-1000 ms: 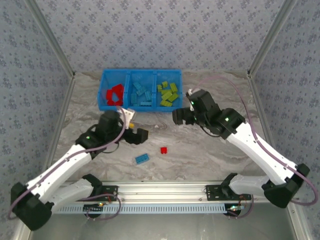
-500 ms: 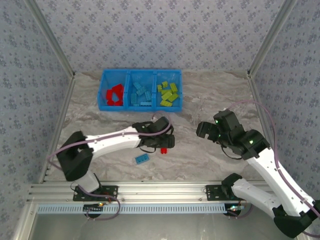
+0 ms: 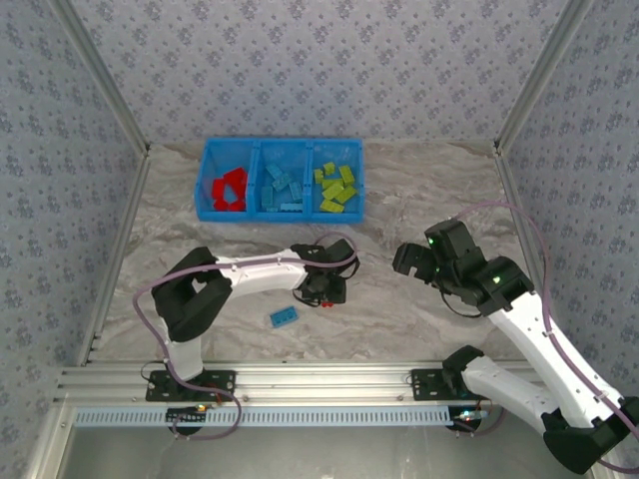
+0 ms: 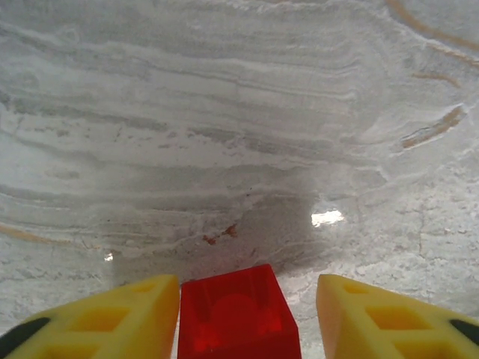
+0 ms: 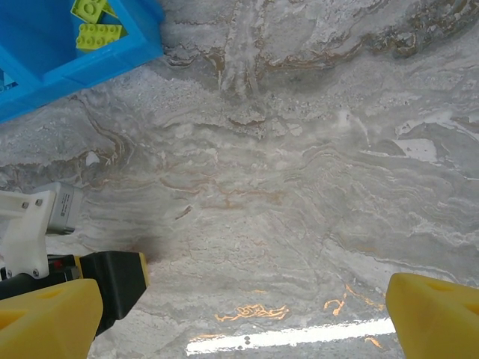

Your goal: Sort the legos into containers by color

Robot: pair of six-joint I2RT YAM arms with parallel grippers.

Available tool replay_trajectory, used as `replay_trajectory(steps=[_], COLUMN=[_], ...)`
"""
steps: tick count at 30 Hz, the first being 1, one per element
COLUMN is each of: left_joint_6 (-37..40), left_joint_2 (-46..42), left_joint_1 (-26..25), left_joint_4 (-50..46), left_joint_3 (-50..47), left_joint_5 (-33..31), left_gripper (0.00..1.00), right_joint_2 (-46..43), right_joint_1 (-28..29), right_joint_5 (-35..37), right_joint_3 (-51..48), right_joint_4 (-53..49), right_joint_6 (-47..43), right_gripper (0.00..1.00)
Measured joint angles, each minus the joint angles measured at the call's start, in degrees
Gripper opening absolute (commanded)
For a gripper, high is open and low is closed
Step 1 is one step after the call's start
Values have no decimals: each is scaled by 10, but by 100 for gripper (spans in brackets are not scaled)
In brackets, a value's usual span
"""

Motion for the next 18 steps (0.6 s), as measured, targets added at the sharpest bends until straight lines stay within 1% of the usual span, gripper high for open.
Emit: replay_trajectory(steps=[3,6,8,11,14,16,18], left_joint_6=[2,4,3,10,30,47,71], left_joint_2=[2,-1,-9,-49,-111,-146,-170], left_joint_1=[0,0,3,16,50,85,134], left_joint_4=[-4,-4,-5,-14,-24,-29,-30], left_joint_3=[0,0,0,-2,2,15,38], left_joint_5=[2,0,-7,-49,-106,-136,-163], left_gripper=[33,28,26,24,23,23,23], right_joint_2=[1,5,8,16,23,25,23], right_joint_1=[0,-2,-2,-2,2,8,15], right_joint_5=[-10,-32,-59,-120,-177,-202,-222], right_joint_3=[-3,-5,-8,-14,-20,-23,-28], right_joint_4=[1,10,21,53,95,126,163], right_joint_6=[0,-3,-10,-24,-29,-31,-33], right_gripper=[100,99,98,98,99,99,99])
